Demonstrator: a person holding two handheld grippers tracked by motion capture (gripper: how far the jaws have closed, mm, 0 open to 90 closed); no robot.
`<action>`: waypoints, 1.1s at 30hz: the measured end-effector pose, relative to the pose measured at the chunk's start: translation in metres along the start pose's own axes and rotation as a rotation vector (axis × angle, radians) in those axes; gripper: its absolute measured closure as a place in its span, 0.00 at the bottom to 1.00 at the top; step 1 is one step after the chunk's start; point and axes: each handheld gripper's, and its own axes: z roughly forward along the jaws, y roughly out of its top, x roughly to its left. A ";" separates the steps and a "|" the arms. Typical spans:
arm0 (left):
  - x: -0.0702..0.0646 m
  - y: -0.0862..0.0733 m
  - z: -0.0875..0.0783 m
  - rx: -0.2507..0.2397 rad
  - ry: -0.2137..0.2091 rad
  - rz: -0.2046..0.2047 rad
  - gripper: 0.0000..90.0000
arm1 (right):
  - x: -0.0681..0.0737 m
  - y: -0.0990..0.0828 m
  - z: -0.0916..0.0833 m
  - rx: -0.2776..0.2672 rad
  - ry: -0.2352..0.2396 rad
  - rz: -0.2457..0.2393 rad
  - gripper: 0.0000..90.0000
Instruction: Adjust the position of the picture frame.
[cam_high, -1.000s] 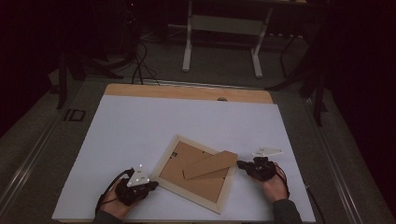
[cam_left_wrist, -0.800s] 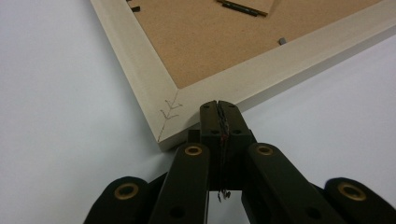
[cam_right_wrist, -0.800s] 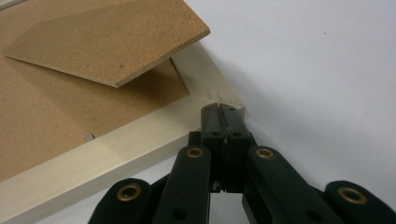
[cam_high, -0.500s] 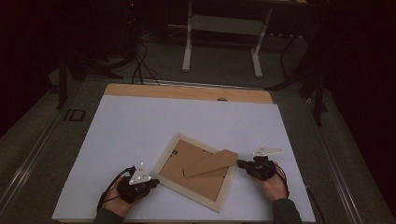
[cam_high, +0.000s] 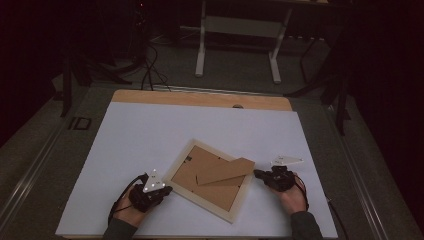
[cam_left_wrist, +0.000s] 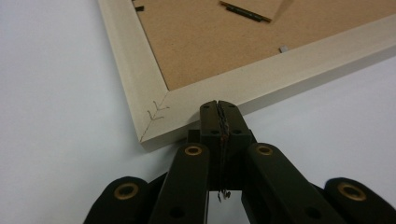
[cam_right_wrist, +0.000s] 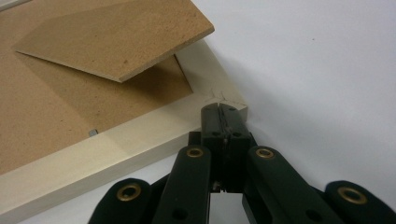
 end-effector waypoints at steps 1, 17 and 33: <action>-0.003 0.003 0.002 0.011 0.040 0.010 1.00 | -0.002 0.001 0.001 -0.002 -0.002 0.004 1.00; 0.012 0.017 0.016 0.016 0.084 -0.046 1.00 | -0.009 0.005 0.004 -0.015 -0.035 0.030 1.00; 0.027 0.020 0.029 0.036 0.094 -0.125 1.00 | -0.022 0.010 0.011 -0.033 -0.098 0.087 1.00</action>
